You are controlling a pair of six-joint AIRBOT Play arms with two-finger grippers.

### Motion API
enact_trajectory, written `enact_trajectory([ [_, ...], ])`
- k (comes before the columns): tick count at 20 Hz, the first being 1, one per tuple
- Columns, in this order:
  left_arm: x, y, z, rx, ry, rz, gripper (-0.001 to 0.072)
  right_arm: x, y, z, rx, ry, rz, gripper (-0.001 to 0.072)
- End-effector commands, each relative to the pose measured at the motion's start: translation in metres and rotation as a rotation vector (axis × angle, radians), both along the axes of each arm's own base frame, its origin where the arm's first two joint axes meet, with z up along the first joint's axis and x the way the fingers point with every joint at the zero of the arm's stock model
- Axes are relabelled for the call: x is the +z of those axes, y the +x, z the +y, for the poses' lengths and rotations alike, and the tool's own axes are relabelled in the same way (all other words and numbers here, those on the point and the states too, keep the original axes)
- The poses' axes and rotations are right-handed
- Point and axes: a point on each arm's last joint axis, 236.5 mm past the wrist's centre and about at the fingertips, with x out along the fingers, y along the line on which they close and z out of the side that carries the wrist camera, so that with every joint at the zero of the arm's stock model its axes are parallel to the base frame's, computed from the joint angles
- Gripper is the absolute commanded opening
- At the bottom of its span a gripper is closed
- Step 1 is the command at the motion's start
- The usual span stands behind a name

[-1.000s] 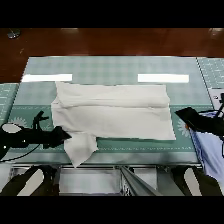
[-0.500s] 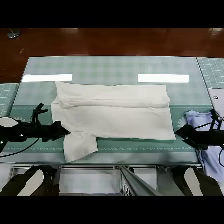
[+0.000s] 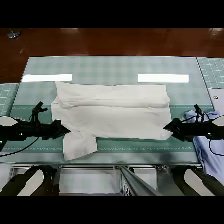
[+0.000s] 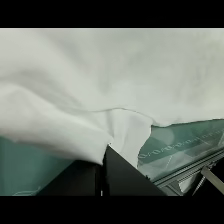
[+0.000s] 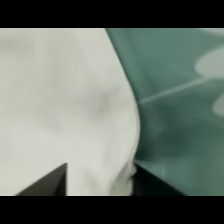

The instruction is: Fold the shirts.

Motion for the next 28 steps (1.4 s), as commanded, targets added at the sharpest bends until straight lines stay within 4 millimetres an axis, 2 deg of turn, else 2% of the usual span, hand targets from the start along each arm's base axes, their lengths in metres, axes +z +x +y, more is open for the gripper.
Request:
enact_trajectory([
  [1, -0.001, 0.005, 0.003, 0.014, 0.014, -0.017, 0.004, 0.006, 0.025, 0.01, 0.063, 0.006, -0.061, 0.0064],
  [2, 0.002, 0.009, 0.004, 0.015, 0.017, -0.028, 0.004, 0.011, 0.027, 0.014, 0.1, 0.01, -0.069, 0.0017],
  [4, 0.017, 0.026, 0.011, 0.023, 0.027, -0.077, 0.004, 0.031, 0.037, 0.016, 0.164, 0.021, -0.1, 0.0016],
  [7, 0.054, 0.074, 0.036, 0.089, 0.084, -0.217, 0.0039, 0.066, 0.087, -0.006, 0.117, -0.053, -0.22, 0.0016],
  [9, 0.065, 0.11, 0.049, 0.152, 0.123, -0.28, 0.0039, 0.077, 0.129, -0.018, 0.062, -0.084, -0.278, 0.0017],
  [13, 0.066, 0.18, 0.05, 0.182, 0.127, -0.31, 0.0039, 0.073, 0.193, -0.011, 0.076, -0.045, -0.289, 0.0017],
  [16, 0.064, 0.222, 0.053, 0.162, 0.102, -0.284, 0.004, 0.075, 0.231, -0.012, 0.068, -0.014, -0.306, 0.0017],
  [18, 0.053, 0.237, 0.05, 0.125, 0.072, -0.237, 0.004, 0.076, 0.248, -0.015, 0.062, -0.009, -0.318, 0.0017],
  [20, 0.034, 0.239, 0.043, 0.076, 0.039, -0.169, 0.004, 0.072, 0.257, -0.014, 0.068, 0.004, -0.331, 0.0018],
  [21, 0.025, 0.24, 0.041, 0.068, 0.033, -0.149, 0.007, 0.07, 0.259, -0.012, 0.099, 0.006, -0.351, 0.0018],
  [22, 0.019, 0.243, 0.04, 0.065, 0.031, -0.138, 0.0303, 0.066, 0.259, -0.011, 0.1, 0.01, -0.344, 0.0121],
  [23, 0.017, 0.243, 0.038, 0.053, 0.03, -0.13, 0.0692, 0.064, 0.258, -0.011, 0.101, 0.015, -0.336, 0.0397],
  [24, 0.018, 0.245, 0.044, 0.037, 0.055, -0.139, 0.0702, 0.065, 0.255, -0.016, 0.104, 0.018, -0.332, 0.0645],
  [26, 0.022, 0.247, 0.078, 0.077, 0.167, -0.107, 0.07, 0.067, 0.244, -0.041, 0.096, 0.018, -0.297, 0.0628],
  [28, 0.037, 0.248, 0.12, 0.129, 0.289, -0.118, 0.0699, 0.06, 0.226, -0.072, 0.035, 0.02, -0.219, 0.0627],
])
